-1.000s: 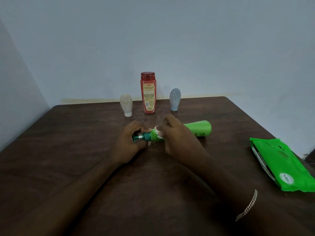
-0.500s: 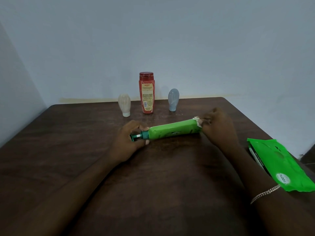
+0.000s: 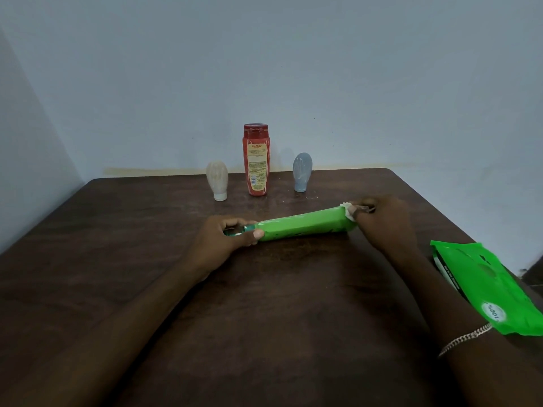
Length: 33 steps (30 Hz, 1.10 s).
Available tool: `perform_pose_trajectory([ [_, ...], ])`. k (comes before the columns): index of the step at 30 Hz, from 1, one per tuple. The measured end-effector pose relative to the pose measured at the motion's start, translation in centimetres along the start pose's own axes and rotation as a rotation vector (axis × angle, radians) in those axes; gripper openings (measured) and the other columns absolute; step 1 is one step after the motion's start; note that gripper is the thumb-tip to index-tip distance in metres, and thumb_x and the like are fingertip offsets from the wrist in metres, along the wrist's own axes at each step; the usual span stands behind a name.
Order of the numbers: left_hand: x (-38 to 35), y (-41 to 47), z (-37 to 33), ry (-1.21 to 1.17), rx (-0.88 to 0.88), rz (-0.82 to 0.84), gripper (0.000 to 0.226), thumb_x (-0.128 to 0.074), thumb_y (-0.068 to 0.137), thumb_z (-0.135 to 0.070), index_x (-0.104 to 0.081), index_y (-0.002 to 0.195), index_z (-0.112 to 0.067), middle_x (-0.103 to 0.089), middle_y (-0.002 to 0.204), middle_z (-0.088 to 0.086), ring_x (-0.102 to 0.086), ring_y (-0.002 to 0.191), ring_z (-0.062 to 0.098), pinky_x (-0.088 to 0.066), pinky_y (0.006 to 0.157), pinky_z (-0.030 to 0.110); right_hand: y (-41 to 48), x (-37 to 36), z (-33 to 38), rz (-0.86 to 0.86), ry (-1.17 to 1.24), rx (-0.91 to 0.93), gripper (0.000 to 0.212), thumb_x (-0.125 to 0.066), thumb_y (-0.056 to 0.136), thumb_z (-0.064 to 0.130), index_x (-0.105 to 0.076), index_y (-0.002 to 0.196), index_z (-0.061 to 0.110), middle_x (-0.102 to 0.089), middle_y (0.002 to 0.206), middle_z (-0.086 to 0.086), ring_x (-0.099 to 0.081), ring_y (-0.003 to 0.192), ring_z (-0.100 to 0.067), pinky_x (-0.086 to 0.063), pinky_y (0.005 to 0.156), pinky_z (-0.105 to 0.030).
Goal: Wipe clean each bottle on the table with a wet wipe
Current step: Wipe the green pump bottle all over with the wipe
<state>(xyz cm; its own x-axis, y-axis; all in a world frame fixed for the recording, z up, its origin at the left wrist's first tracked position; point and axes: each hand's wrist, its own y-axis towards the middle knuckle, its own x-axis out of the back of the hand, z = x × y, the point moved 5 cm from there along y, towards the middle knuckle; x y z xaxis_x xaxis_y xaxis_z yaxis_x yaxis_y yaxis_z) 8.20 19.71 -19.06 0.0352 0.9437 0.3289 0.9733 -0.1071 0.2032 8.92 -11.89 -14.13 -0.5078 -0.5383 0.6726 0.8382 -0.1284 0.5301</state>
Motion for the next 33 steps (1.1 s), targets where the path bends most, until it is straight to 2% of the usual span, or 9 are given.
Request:
perform_pose_trajectory([
  [5, 0.0, 0.1, -0.1, 0.015, 0.009, 0.019, 0.040, -0.087, 0.066, -0.037, -0.079, 0.104, -0.029, -0.078, 0.103, -0.013, -0.072, 0.097, 0.006, -0.058, 0.094, 0.038, 0.2, -0.6, -0.5, 0.006, -0.021, 0.011, 0.019, -0.069, 0.084, 0.027, -0.078, 0.100, 0.020, -0.068, 0.084, -0.004, -0.059, 0.072, -0.018, -0.035, 0.061, -0.025],
  [8, 0.1, 0.2, 0.3, 0.027, 0.027, 0.018, 0.039, -0.090, 0.069, -0.027, -0.079, 0.106, -0.025, -0.078, 0.102, -0.010, -0.073, 0.097, 0.009, -0.058, 0.094, 0.039, 0.2, -1.2, 0.5, 0.049, -0.073, 0.081, 0.019, -0.065, 0.086, 0.020, -0.078, 0.099, 0.019, -0.053, 0.084, -0.005, -0.052, 0.074, -0.021, -0.031, 0.062, -0.027],
  [11, 0.3, 0.3, 0.5, 0.050, 0.040, 0.008, 0.039, -0.092, 0.067, -0.027, -0.079, 0.103, -0.025, -0.078, 0.100, -0.009, -0.073, 0.095, 0.010, -0.058, 0.092, 0.039, 0.0, -1.5, 1.4, 0.118, -0.098, 0.156, 0.019, -0.065, 0.085, 0.016, -0.078, 0.099, 0.017, -0.057, 0.084, -0.008, -0.055, 0.074, -0.022, -0.032, 0.061, -0.026],
  [16, -0.1, -0.1, -0.2, 0.101, -0.054, -0.006, 0.036, -0.092, 0.067, -0.023, -0.078, 0.100, -0.028, -0.077, 0.102, -0.015, -0.071, 0.094, 0.003, -0.056, 0.080, 0.025, 0.5, -0.7, 0.3, 0.024, -0.154, 0.084, 0.014, -0.066, 0.082, 0.014, -0.079, 0.088, 0.014, -0.056, 0.077, -0.007, -0.056, 0.069, -0.025, -0.029, 0.058, -0.026],
  [21, 0.1, -0.3, -0.4, 0.131, -0.158, -0.044, 0.042, -0.093, 0.066, -0.021, -0.075, 0.100, -0.037, -0.075, 0.108, -0.009, -0.070, 0.099, 0.006, -0.058, 0.089, 0.031, -0.4, -2.3, 2.6, 0.154, -0.049, 0.186, 0.019, -0.065, 0.085, 0.014, -0.078, 0.099, 0.015, -0.057, 0.086, -0.009, -0.055, 0.074, -0.022, -0.035, 0.063, -0.027],
  [25, 0.2, -0.5, -0.7, 0.165, -0.189, -0.040, 0.042, -0.093, 0.066, -0.024, -0.074, 0.103, -0.035, -0.074, 0.109, -0.010, -0.069, 0.099, 0.003, -0.058, 0.087, 0.026, 0.0, -0.9, 1.7, 0.044, -0.111, 0.173, 0.025, -0.052, 0.071, 0.016, -0.072, 0.067, 0.002, -0.057, 0.067, -0.013, -0.051, 0.059, -0.028, -0.033, 0.050, -0.030],
  [27, 0.1, -0.5, -0.9, 0.187, -0.199, -0.048, 0.042, -0.093, 0.067, -0.025, -0.074, 0.102, -0.036, -0.073, 0.107, -0.010, -0.068, 0.097, 0.002, -0.058, 0.085, 0.025, 0.4, -1.0, 0.9, 0.039, -0.150, 0.083, 0.026, -0.052, 0.078, 0.020, -0.074, 0.073, 0.008, -0.057, 0.074, -0.011, -0.048, 0.061, -0.022, -0.025, 0.050, -0.027],
  [30, 0.2, -0.5, -0.7, 0.162, -0.191, -0.054, 0.042, -0.093, 0.066, -0.024, -0.074, 0.102, -0.037, -0.073, 0.107, -0.009, -0.069, 0.098, 0.005, -0.060, 0.087, 0.034, -0.6, -2.3, 3.0, 0.136, -0.119, 0.174, 0.019, -0.060, 0.086, 0.013, -0.078, 0.094, 0.014, -0.057, 0.088, -0.011, -0.055, 0.071, -0.025, -0.040, 0.059, -0.030],
  [33, 0.5, -0.3, -0.2, 0.146, -0.176, -0.056, 0.043, -0.093, 0.065, -0.027, -0.076, 0.102, -0.037, -0.074, 0.108, -0.010, -0.070, 0.099, 0.009, -0.060, 0.088, 0.043, -1.9, -2.4, 4.7, 0.163, -0.045, 0.282, 0.021, -0.056, 0.082, 0.010, -0.076, 0.088, 0.007, -0.056, 0.083, -0.011, -0.056, 0.067, -0.028, -0.045, 0.058, -0.035],
])
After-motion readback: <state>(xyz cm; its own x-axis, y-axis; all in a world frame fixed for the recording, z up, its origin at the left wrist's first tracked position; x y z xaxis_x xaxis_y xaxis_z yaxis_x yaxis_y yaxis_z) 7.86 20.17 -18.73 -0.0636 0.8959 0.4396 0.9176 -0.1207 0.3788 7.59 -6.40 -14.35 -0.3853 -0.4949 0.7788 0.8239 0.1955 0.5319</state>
